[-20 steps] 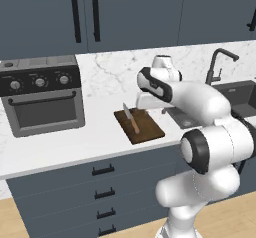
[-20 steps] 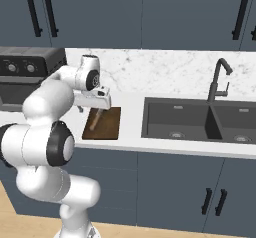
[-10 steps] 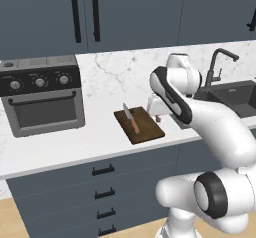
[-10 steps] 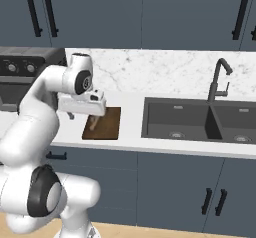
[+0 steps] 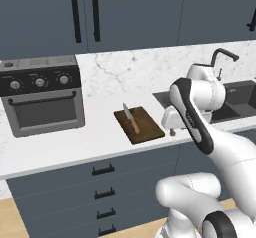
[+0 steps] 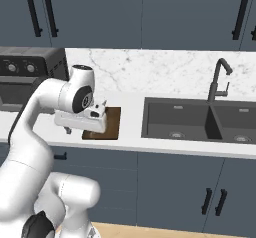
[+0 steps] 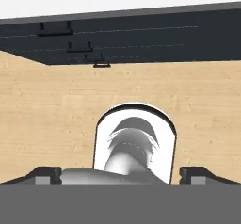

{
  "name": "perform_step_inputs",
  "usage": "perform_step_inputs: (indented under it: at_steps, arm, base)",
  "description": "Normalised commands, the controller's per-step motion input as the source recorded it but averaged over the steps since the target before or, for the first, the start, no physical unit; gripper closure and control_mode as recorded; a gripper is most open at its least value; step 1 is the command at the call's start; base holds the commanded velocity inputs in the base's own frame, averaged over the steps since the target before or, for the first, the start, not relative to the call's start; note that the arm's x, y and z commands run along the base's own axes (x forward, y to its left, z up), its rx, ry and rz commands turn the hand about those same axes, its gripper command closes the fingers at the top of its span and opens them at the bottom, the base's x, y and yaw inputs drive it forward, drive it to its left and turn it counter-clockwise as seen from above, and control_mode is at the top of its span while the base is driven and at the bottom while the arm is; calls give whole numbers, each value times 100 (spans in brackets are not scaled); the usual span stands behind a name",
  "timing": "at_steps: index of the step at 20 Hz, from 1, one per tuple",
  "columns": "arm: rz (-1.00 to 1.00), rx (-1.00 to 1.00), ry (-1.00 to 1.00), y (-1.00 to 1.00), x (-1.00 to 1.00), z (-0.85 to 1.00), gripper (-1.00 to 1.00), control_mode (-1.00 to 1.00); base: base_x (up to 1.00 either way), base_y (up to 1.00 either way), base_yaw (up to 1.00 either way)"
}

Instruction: Pick up the knife from the drawer and place it on the cutting board. Then place the meat from the plate to the cutting board.

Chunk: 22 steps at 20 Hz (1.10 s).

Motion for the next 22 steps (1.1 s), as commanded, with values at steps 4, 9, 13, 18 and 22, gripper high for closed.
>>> perform_step_inputs:
  at_steps: [4,9,13,18,22]
  arm:
    - [-4,-1,-3,-1,-46,0,-100,-100]
    - [-9,0,-1,-1,-18,0,-100,100]
    - [0,0,0,0,0,0,-100,100]
    - [0,0,0,0,0,0,-100,100]
    - [0,0,0,0,0,0,-100,100]
  base:
    - [0,0,0]
    - [-7,-10,-7]
    - [-1,-65,-13]
    - [-1,-100,0]
    - [0,-100,0]
